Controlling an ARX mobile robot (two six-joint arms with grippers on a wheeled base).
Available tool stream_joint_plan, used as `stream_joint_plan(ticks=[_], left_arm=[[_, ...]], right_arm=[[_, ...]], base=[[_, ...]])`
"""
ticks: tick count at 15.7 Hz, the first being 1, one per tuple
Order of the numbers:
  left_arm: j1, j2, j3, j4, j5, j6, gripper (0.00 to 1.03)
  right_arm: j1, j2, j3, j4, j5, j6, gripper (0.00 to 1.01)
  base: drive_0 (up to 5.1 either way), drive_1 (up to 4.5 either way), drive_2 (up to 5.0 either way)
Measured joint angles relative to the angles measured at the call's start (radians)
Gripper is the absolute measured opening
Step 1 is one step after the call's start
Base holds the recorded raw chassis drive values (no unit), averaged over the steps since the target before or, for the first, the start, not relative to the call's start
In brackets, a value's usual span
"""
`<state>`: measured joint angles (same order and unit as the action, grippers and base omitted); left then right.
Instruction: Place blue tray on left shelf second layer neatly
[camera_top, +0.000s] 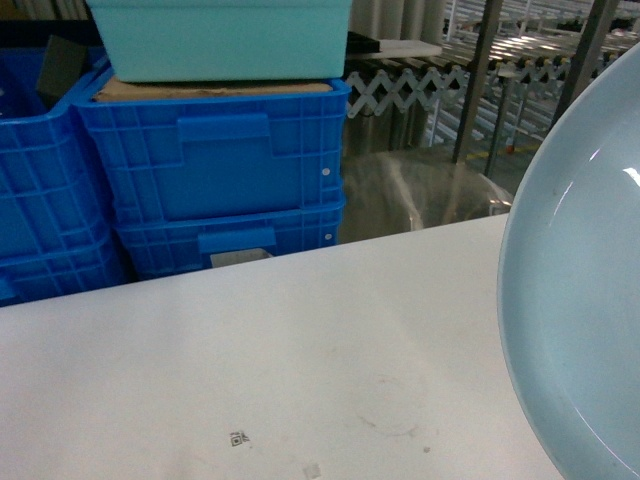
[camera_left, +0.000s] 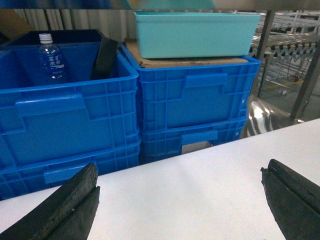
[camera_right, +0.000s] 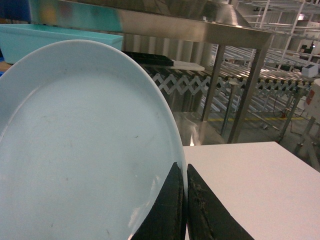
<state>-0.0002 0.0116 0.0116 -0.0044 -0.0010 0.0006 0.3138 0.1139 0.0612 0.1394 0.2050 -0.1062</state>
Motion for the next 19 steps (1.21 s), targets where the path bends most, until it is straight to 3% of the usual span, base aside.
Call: stream_joint_plan(ticks=[19], left_arm=[[0.000, 0.000, 0.000, 0.000, 0.000, 0.000, 0.98]], right_arm=[[0.000, 0.000, 0.000, 0.000, 0.000, 0.000, 0.02]], base=[[-1.7, -1.67, -1.7]])
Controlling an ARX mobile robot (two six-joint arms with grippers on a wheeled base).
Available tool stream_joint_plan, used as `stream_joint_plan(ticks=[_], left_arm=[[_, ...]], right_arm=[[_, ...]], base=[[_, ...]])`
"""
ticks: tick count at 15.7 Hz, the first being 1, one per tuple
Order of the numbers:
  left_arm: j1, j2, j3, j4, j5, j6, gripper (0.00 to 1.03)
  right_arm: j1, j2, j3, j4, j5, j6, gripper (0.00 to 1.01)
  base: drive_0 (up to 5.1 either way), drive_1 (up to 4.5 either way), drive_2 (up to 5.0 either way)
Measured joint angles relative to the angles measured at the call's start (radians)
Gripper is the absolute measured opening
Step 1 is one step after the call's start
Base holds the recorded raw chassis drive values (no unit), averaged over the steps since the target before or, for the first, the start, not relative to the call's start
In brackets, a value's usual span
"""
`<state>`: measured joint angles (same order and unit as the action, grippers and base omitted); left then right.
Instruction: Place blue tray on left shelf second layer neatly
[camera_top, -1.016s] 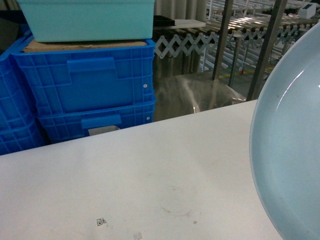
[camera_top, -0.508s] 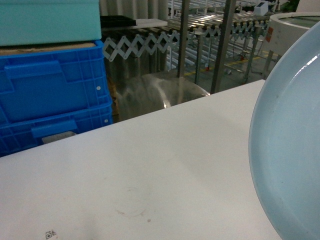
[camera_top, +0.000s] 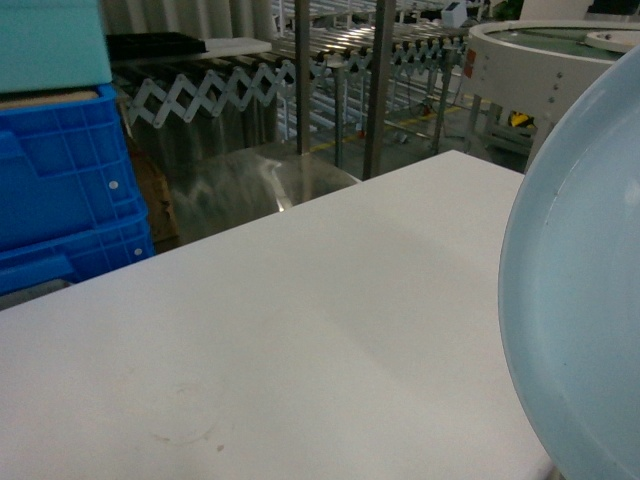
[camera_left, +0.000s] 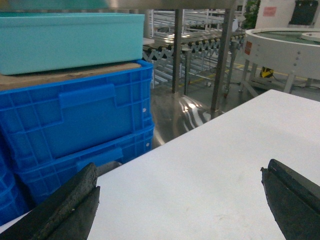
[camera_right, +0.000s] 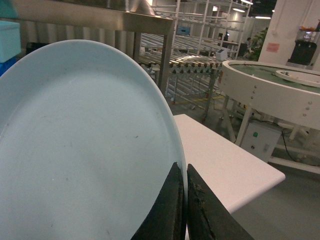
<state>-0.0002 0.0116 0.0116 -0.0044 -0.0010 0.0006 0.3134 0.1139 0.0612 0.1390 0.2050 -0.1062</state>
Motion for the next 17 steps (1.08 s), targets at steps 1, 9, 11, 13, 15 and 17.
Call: stream_joint_plan(ticks=[1, 9, 11, 13, 15, 17], left_arm=[[0.000, 0.000, 0.000, 0.000, 0.000, 0.000, 0.98], [0.000, 0.000, 0.000, 0.000, 0.000, 0.000, 0.98], [0.000, 0.000, 0.000, 0.000, 0.000, 0.000, 0.98], [0.000, 0.000, 0.000, 0.000, 0.000, 0.000, 0.98], [0.000, 0.000, 0.000, 0.000, 0.000, 0.000, 0.98], [0.000, 0.000, 0.000, 0.000, 0.000, 0.000, 0.98]], right_arm=[[0.000, 0.000, 0.000, 0.000, 0.000, 0.000, 0.02], [0.000, 0.000, 0.000, 0.000, 0.000, 0.000, 0.02], [0.000, 0.000, 0.000, 0.000, 0.000, 0.000, 0.02], [0.000, 0.000, 0.000, 0.000, 0.000, 0.000, 0.02], [0.000, 0.000, 0.000, 0.000, 0.000, 0.000, 0.02], [0.000, 0.000, 0.000, 0.000, 0.000, 0.000, 0.02]], base=[[-1.7, -1.67, -1.7], [-1.5, -1.54, -1.5], [-1.6, -1.59, -1.6], [-1.6, -1.55, -1.6], [-1.5, -1.49, -1.5], [-1.7, -1.65, -1.7]])
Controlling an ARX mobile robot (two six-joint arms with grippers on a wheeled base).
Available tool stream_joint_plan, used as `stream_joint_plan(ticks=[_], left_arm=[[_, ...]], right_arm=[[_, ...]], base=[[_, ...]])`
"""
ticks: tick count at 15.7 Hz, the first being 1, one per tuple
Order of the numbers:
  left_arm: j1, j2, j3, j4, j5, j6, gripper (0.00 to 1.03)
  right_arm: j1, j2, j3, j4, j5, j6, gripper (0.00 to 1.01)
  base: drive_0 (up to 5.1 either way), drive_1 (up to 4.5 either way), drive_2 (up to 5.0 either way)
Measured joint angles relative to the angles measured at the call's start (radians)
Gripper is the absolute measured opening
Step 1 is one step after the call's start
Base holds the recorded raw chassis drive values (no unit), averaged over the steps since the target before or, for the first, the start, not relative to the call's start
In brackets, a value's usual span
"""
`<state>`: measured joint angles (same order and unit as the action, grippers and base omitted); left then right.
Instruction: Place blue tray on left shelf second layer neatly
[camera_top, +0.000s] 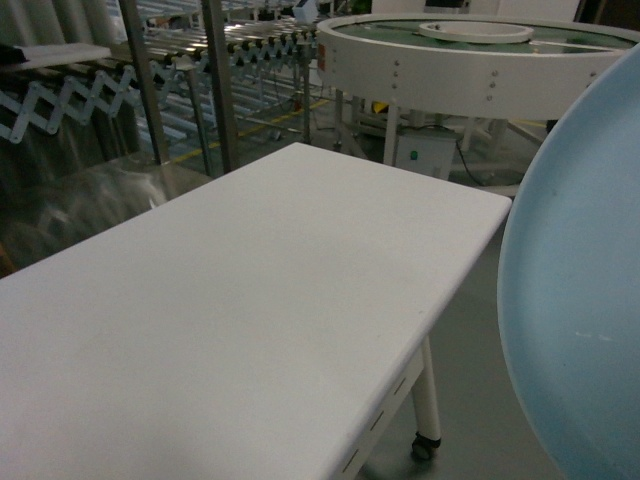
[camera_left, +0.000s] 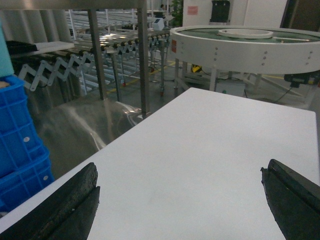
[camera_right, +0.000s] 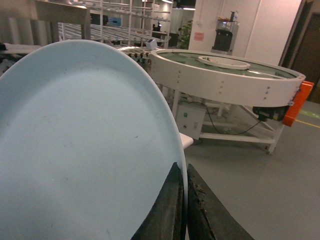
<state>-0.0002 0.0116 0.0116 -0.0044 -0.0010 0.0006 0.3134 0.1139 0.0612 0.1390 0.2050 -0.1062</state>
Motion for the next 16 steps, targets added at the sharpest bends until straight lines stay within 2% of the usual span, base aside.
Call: stream_joint_plan(ticks=[16], left_arm=[[0.000, 0.000, 0.000, 0.000, 0.000, 0.000, 0.98]], right_arm=[[0.000, 0.000, 0.000, 0.000, 0.000, 0.000, 0.02]], base=[[-1.6, -1.58, -1.6]])
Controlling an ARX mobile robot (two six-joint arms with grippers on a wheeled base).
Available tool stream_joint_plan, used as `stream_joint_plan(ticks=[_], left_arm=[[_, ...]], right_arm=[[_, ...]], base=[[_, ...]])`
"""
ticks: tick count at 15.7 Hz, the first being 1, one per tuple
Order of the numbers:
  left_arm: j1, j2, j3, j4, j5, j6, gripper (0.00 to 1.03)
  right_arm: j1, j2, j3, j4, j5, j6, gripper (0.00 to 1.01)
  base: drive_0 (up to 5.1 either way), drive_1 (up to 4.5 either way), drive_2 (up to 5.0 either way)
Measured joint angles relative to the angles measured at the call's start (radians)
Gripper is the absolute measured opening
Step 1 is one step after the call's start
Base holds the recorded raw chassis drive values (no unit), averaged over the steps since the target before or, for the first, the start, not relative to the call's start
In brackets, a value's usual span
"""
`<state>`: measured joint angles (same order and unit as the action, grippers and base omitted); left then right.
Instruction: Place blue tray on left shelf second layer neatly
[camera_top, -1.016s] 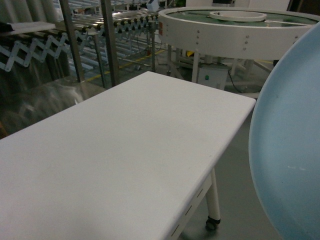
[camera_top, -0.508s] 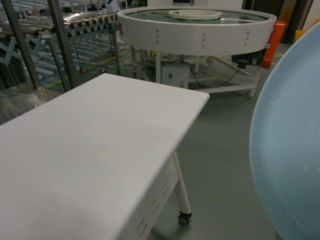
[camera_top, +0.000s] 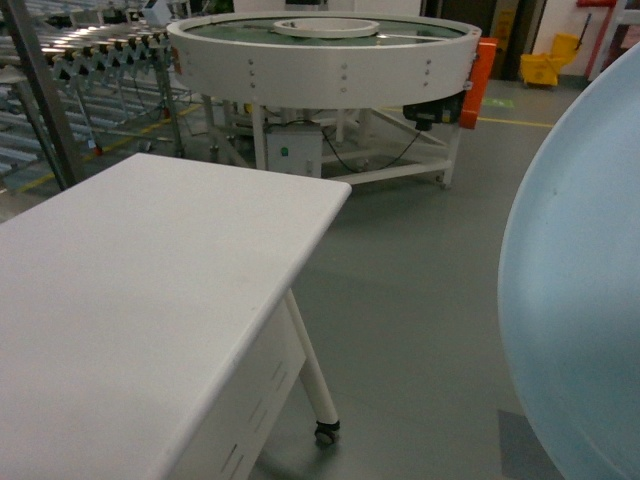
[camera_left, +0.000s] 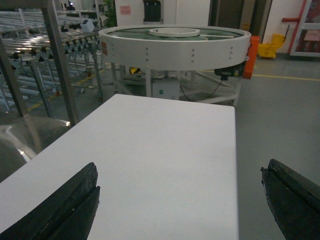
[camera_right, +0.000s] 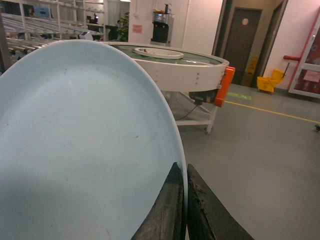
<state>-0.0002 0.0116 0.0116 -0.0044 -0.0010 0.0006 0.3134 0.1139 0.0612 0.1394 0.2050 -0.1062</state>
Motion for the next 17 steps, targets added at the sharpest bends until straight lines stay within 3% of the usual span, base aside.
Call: stream_joint_plan(ticks=[17], left_arm=[[0.000, 0.000, 0.000, 0.000, 0.000, 0.000, 0.98]], right_arm=[[0.000, 0.000, 0.000, 0.000, 0.000, 0.000, 0.02]], base=[[-1.6, -1.57, -1.6]])
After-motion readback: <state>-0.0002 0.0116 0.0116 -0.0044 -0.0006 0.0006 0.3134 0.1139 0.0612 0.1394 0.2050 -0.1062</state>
